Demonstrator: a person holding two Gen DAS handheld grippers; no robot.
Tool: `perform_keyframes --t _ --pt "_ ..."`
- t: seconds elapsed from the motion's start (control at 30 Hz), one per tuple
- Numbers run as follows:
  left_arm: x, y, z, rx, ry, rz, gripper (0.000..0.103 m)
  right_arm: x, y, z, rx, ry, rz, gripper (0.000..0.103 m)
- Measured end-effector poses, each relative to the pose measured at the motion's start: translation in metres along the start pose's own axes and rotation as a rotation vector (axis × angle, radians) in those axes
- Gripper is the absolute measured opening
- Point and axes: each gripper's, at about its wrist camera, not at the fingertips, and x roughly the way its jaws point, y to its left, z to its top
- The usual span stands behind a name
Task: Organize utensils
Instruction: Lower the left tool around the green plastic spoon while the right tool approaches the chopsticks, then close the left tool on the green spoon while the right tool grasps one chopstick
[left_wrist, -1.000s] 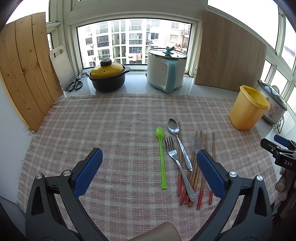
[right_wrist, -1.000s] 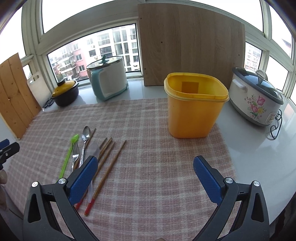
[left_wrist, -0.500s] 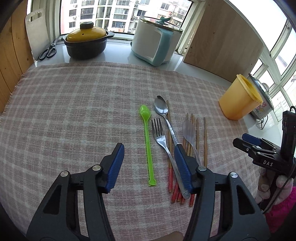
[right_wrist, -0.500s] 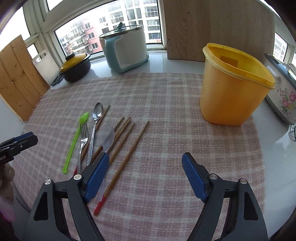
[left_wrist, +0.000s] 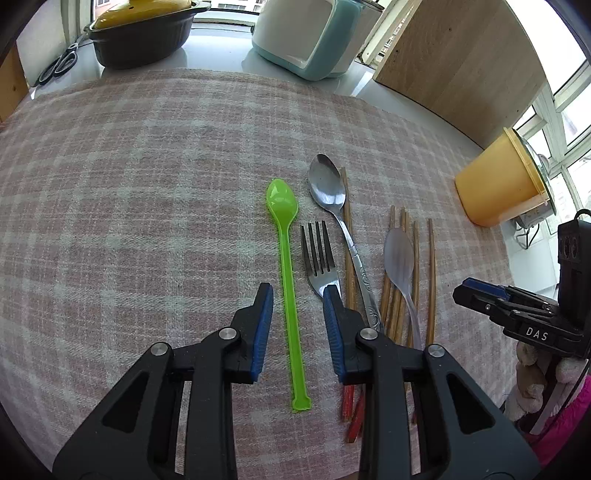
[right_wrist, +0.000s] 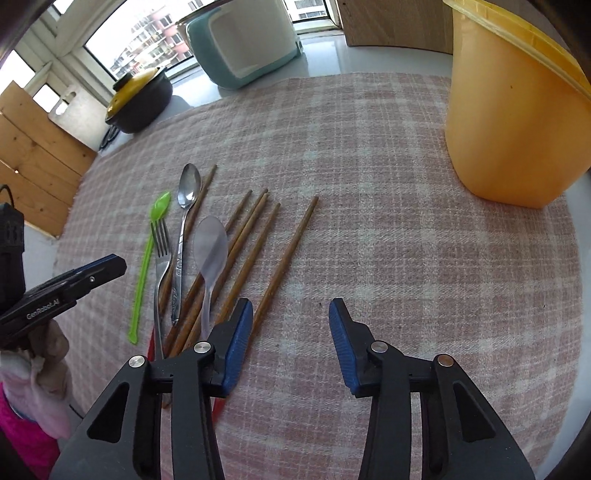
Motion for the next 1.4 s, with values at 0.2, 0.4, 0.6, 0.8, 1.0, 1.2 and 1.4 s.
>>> perform_keyframes --t 0.2,0.4,0.6,0.8,1.0,1.2,1.4 --pt "0.008 -0.006 0.005 0.055 0.007 0.009 0.024 0.01 0.006 0.006 0.021 0.014 -0.035 0.029" --pt "0.014 -0.003 0.016 0.047 0.008 0.014 0.02 0.021 0.007 0.017 0.023 0.033 -0.06 0.024" --pt "0.023 -0.003 0.021 0.08 0.02 0.063 0.017 0.028 0.007 0.024 0.019 0.046 -0.075 0.021" --pt "0.033 -0.008 0.023 0.108 0.036 0.082 0.016 0.032 0.011 0.027 0.01 0.049 -0.09 0.021" --pt "0.036 -0.009 0.029 0.128 0.027 0.106 0.01 0.036 0.021 0.03 -0.047 0.053 -0.137 0.021" --pt "0.035 -0.001 0.03 0.122 0.023 0.089 0.007 0.037 0.018 0.034 -0.089 0.075 -0.153 0.01" --pt "0.039 -0.003 0.041 0.109 0.024 0.095 0.014 0.04 0.02 0.039 -0.112 0.094 -0.172 0.01"
